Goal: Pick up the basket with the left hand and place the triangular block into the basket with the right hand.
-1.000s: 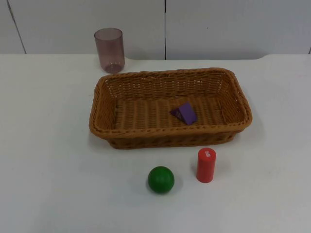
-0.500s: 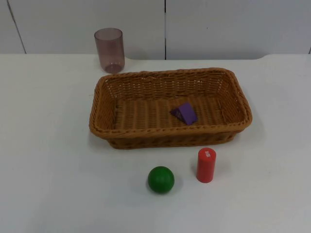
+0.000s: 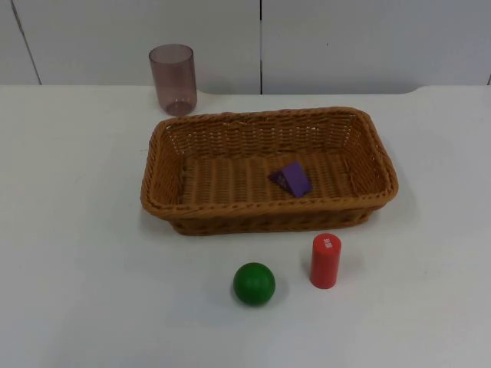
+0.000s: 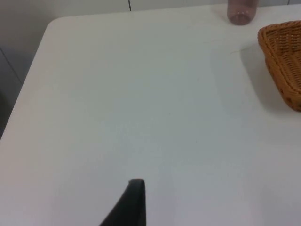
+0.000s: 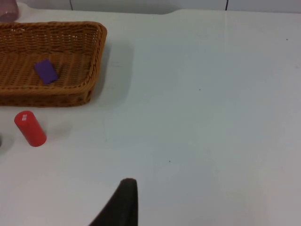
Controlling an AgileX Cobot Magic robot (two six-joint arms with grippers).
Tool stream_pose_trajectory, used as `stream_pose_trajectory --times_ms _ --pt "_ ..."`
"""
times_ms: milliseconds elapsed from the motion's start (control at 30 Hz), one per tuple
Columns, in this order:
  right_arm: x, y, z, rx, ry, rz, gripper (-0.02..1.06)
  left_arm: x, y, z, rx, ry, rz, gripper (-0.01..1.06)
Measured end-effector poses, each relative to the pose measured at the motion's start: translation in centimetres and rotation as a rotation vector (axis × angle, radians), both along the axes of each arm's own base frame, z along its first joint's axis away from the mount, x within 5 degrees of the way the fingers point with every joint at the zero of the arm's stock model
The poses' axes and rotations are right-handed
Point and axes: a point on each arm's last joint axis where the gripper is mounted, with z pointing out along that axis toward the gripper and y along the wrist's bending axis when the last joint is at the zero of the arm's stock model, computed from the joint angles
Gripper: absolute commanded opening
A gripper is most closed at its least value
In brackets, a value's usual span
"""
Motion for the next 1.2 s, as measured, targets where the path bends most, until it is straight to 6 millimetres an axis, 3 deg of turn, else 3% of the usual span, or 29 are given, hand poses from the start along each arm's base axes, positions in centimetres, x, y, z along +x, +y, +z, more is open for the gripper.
stream_pose_trajectory --times_ms 1200 --pt "0.01 0.00 0.01 0.000 -0.001 0.000 1.05 0.00 0.00 0.00 -0.001 0.000 0.000 1.05"
